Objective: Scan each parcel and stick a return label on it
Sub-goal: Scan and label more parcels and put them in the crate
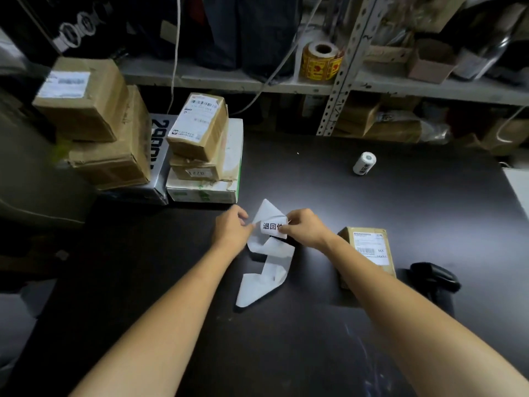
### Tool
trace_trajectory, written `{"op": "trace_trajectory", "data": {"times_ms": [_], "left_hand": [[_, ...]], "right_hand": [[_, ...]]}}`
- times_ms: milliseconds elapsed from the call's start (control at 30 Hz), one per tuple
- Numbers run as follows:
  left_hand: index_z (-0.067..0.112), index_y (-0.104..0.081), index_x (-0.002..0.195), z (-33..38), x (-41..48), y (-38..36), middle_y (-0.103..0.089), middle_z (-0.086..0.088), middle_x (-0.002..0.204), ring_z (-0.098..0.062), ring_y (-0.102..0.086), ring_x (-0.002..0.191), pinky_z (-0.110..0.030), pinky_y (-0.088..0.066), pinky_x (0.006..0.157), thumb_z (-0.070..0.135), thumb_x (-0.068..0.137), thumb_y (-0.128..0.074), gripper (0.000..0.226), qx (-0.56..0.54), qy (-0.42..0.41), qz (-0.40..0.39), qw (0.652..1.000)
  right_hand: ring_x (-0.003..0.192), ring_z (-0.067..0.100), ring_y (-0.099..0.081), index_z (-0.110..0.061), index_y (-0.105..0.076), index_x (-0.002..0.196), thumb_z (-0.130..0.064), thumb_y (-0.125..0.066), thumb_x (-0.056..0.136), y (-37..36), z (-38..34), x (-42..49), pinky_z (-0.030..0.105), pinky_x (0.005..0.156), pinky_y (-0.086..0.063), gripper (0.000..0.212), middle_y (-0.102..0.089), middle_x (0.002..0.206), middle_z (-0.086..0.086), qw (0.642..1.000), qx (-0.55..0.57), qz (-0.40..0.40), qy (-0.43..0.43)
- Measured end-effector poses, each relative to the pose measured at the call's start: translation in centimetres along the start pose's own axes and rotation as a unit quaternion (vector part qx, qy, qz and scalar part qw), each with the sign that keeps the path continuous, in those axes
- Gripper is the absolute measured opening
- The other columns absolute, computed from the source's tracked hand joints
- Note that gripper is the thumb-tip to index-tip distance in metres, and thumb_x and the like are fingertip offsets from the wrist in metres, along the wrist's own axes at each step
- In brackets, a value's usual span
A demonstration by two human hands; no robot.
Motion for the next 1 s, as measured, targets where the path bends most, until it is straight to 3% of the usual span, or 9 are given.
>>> {"op": "trace_trajectory", "data": {"times_ms": [133,267,367,467,633,733,800,867,1000], "left_hand": [[0.023,-0.063,0.073,1.3,-1.2,0.1,-0.066,0.009,0.076,-0.016,-0.063,0.078,-0.024,-0.044,0.064,0.025,0.082,-0.068,0.011,-0.005,0.01,-0.004,1.0],[0.023,-0.073,0.101,2.7,-2.8,-1.0,-0.073,0.004,0.1,-0.013,-0.065,0.092,-0.025,-0.05,0.078,0.008,0.087,-0.055,0.028,-0.123,-0.009,-0.087,0.989],[0.013,-0.07,0.103,2.4,-3.9,-1.1,-0.071,-0.002,0.092,-0.017,-0.066,0.088,-0.035,-0.055,0.084,0.007,0.083,-0.07,0.021,-0.165,0.002,-0.102,0.981],[0.007,-0.066,0.098,2.1,-4.6,-0.5,-0.061,-0.001,0.08,-0.013,-0.059,0.074,-0.026,-0.052,0.069,0.012,0.078,-0.08,0.025,-0.188,0.01,-0.069,0.98],[0.011,-0.064,0.092,3.1,-5.6,-0.3,-0.06,-0.003,0.075,-0.012,-0.054,0.065,-0.011,-0.042,0.043,0.008,0.082,-0.075,0.015,-0.188,-0.024,-0.058,0.98],[0.015,-0.067,0.088,3.5,-6.0,-0.4,-0.061,-0.003,0.086,-0.018,-0.056,0.078,-0.016,-0.046,0.057,0.012,0.084,-0.074,0.009,-0.14,-0.041,-0.041,0.988],[0.02,-0.066,0.086,3.6,-6.2,-0.3,-0.061,-0.002,0.095,-0.02,-0.059,0.086,-0.025,-0.047,0.071,0.017,0.084,-0.075,0.009,-0.113,-0.041,-0.019,0.993],[0.022,-0.065,0.085,3.5,-6.5,-0.6,-0.066,-0.001,0.095,-0.018,-0.061,0.085,-0.027,-0.049,0.074,0.019,0.084,-0.075,0.01,-0.125,-0.035,-0.021,0.991],[0.016,-0.067,0.088,3.6,-7.1,-1.3,-0.068,-0.001,0.086,-0.013,-0.058,0.078,-0.03,-0.049,0.077,0.017,0.085,-0.075,0.008,-0.16,-0.039,-0.051,0.985]], "right_hand": [[0.06,0.016,-0.054,-0.001,-0.068,0.091,-0.018,-0.066,0.084,0.6,0.0,-1.3,0.026,0.056,-0.045,0.018,-0.059,0.068,0.005,0.985,0.159,-0.043,-0.055],[0.065,0.016,-0.064,-0.007,-0.069,0.084,-0.024,-0.064,0.084,1.3,-0.2,-2.4,0.026,0.064,-0.053,0.018,-0.062,0.069,0.004,0.972,0.217,-0.046,-0.075],[0.069,0.016,-0.068,-0.008,-0.069,0.083,-0.025,-0.064,0.085,1.2,-0.4,-3.0,0.029,0.071,-0.057,0.017,-0.065,0.069,0.003,0.963,0.251,-0.05,-0.082],[0.07,0.014,-0.066,-0.01,-0.068,0.1,-0.023,-0.062,0.088,1.0,-0.6,-3.9,0.028,0.069,-0.056,0.019,-0.064,0.072,0.001,0.96,0.262,-0.058,-0.076],[0.074,0.013,-0.066,-0.011,-0.057,0.123,-0.025,-0.063,0.094,1.6,-0.5,-5.1,0.022,0.062,-0.053,0.033,-0.069,0.093,0.004,0.974,0.216,-0.043,-0.047],[0.086,0.016,-0.066,-0.012,-0.057,0.129,-0.031,-0.065,0.094,2.1,-0.8,-5.8,0.027,0.075,-0.054,0.041,-0.069,0.106,0.004,0.99,0.14,-0.019,-0.011],[0.1,0.017,-0.063,-0.016,-0.059,0.128,-0.033,-0.069,0.091,3.3,-1.3,-6.3,0.028,0.083,-0.051,0.042,-0.065,0.116,0.001,0.996,0.06,0.051,0.038],[0.102,0.016,-0.061,-0.021,-0.066,0.119,-0.031,-0.071,0.089,4.0,-2.6,-7.0,0.027,0.085,-0.049,0.033,-0.063,0.115,-0.001,0.989,0.004,0.107,0.101],[0.108,0.015,-0.054,-0.026,-0.073,0.107,-0.034,-0.069,0.089,3.2,-4.3,-7.9,0.028,0.087,-0.046,0.02,-0.061,0.115,-0.002,0.974,-0.083,0.115,0.177]]}}
Point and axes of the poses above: each hand's wrist, its own x-axis towards the middle knuckle, its own y-axis out of the back of the hand, z = x × y, the point moved 9 cm from there along x, towards the middle knuckle
